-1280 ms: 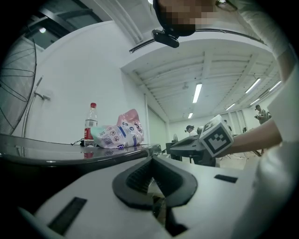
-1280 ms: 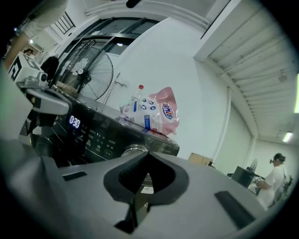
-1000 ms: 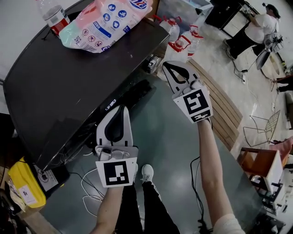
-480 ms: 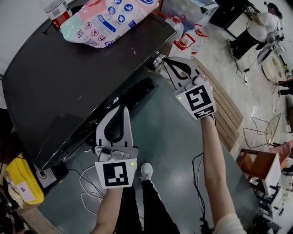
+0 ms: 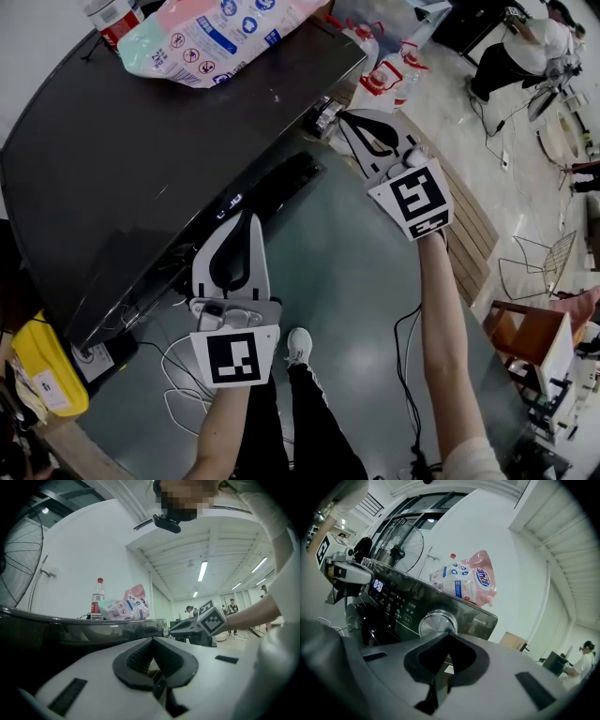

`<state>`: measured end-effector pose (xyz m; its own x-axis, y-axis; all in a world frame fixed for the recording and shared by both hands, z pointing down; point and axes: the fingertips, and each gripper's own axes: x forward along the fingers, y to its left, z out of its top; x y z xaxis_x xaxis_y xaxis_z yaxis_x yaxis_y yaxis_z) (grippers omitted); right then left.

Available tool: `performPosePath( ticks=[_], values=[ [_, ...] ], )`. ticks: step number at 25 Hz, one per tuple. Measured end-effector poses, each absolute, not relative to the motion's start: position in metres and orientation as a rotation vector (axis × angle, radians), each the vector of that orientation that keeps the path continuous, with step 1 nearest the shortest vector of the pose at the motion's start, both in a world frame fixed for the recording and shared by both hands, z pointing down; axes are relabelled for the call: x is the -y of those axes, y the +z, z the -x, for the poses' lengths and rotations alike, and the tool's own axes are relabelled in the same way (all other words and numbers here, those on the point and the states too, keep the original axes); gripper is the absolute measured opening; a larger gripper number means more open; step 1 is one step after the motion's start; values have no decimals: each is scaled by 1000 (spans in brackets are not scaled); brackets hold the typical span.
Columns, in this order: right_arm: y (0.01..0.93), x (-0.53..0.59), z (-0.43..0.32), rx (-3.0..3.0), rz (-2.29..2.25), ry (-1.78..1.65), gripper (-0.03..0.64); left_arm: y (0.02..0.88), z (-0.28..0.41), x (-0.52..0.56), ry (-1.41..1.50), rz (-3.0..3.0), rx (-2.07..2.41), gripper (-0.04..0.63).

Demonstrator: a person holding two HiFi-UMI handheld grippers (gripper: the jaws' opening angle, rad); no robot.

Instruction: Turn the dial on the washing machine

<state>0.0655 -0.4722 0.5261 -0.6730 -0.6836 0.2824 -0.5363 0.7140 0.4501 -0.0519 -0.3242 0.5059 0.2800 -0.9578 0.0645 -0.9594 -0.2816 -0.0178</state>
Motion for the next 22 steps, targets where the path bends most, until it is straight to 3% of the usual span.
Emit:
performPosePath(
  ticks=[22],
  values=[
    [544,467,-63,2490,-961,-390,3,516,60,320,137,-2472,1898,-2]
  ],
)
